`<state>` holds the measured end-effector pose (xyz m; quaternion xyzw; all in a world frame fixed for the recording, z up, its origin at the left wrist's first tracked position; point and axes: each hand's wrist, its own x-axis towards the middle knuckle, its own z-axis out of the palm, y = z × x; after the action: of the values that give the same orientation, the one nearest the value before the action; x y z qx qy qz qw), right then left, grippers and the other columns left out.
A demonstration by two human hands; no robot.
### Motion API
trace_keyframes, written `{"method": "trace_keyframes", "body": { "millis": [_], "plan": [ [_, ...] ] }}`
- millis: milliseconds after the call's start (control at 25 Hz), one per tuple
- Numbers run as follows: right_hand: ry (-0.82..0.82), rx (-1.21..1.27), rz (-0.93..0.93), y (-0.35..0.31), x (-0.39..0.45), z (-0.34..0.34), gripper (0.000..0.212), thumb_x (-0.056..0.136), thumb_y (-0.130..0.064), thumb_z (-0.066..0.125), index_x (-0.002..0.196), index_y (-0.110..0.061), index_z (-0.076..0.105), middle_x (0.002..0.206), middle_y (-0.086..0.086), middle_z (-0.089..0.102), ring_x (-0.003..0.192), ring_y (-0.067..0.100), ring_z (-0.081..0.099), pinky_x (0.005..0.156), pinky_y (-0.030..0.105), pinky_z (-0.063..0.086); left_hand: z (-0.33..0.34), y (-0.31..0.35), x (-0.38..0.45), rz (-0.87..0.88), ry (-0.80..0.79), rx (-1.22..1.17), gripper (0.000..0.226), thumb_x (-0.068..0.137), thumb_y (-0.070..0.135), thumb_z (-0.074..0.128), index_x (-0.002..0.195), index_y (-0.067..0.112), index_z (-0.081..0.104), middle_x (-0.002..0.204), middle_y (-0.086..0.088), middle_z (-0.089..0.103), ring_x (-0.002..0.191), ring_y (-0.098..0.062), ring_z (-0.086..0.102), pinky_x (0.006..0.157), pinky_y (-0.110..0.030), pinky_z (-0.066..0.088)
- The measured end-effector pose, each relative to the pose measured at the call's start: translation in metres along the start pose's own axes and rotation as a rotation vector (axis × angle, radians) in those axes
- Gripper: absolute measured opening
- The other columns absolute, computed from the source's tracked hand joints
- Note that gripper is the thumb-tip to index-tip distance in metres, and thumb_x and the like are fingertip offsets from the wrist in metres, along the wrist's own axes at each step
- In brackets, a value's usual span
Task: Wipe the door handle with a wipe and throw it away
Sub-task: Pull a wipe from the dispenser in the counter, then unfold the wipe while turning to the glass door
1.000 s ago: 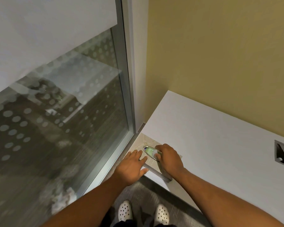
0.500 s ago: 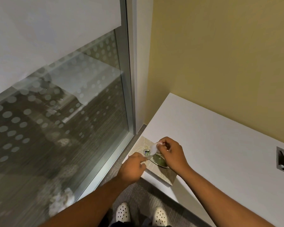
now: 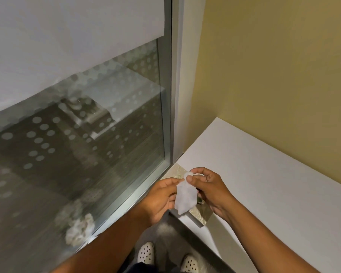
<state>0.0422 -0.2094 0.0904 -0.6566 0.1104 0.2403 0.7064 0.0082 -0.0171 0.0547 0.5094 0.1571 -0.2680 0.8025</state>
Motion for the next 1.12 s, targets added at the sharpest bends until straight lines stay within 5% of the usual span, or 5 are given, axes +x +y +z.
{"method": "trace_keyframes", "body": {
  "millis": [280,480,600,760,1120],
  "plan": [
    [-0.362,-0.136,0.108,-0.003,-0.003,-0.002,0.049,0.071,-0.026,0.095,0.116,-0.029,0.076,0.107,0.01,0.082,0.087,0.025,0.079,0.073,0.031,0.062,0.002,0.003,-0.055,0.172,0.444,-0.031,0.036,0.107,0.029,0.067,0.073,0.026,0.079,0.09,-0.005,0.081,0.075,-0.009,0.077,0.066,-0.024,0.061],
    [-0.448,-0.361,-0.005,0.002,-0.009,0.028,0.018,0.096,-0.044,0.068,0.111,-0.043,0.078,0.106,-0.011,0.08,0.103,0.02,0.073,0.091,0.032,0.063,0.001,0.0,-0.103,0.248,0.582,0.092,0.031,0.11,0.022,0.064,0.08,0.016,0.07,0.083,-0.002,0.079,0.072,-0.013,0.07,0.064,-0.022,0.056],
    [-0.569,-0.477,-0.132,0.009,-0.027,0.063,0.027,0.089,-0.055,0.072,0.106,-0.037,0.08,0.095,-0.001,0.078,0.086,0.008,0.07,0.077,0.019,0.058,-0.001,-0.001,-0.136,0.296,0.545,0.161,0.023,0.109,0.019,0.065,0.089,0.011,0.071,0.074,0.004,0.076,0.066,-0.009,0.07,0.06,-0.019,0.056],
    [-0.707,-0.519,-0.232,0.017,-0.05,0.106,0.028,0.085,-0.03,0.084,0.091,-0.004,0.078,0.069,-0.002,0.066,0.066,0.009,0.056,0.066,0.022,0.044,-0.01,-0.006,-0.178,0.395,0.602,0.309,0.021,0.109,0.016,0.065,0.088,0.012,0.069,0.062,0.013,0.068,0.055,0.0,0.059,0.058,-0.013,0.046],
    [-0.908,-0.543,-0.218,0.055,-0.126,0.212,0.01,0.088,0.009,0.074,0.09,0.001,0.069,0.076,0.014,0.065,0.07,0.026,0.058,0.062,0.03,0.051,-0.07,-0.062,-0.316,0.548,0.974,0.333,0.026,0.104,0.024,0.073,0.079,0.018,0.07,0.064,-0.003,0.053,0.063,-0.015,0.047,0.064,-0.035,0.037]
  ]
}}
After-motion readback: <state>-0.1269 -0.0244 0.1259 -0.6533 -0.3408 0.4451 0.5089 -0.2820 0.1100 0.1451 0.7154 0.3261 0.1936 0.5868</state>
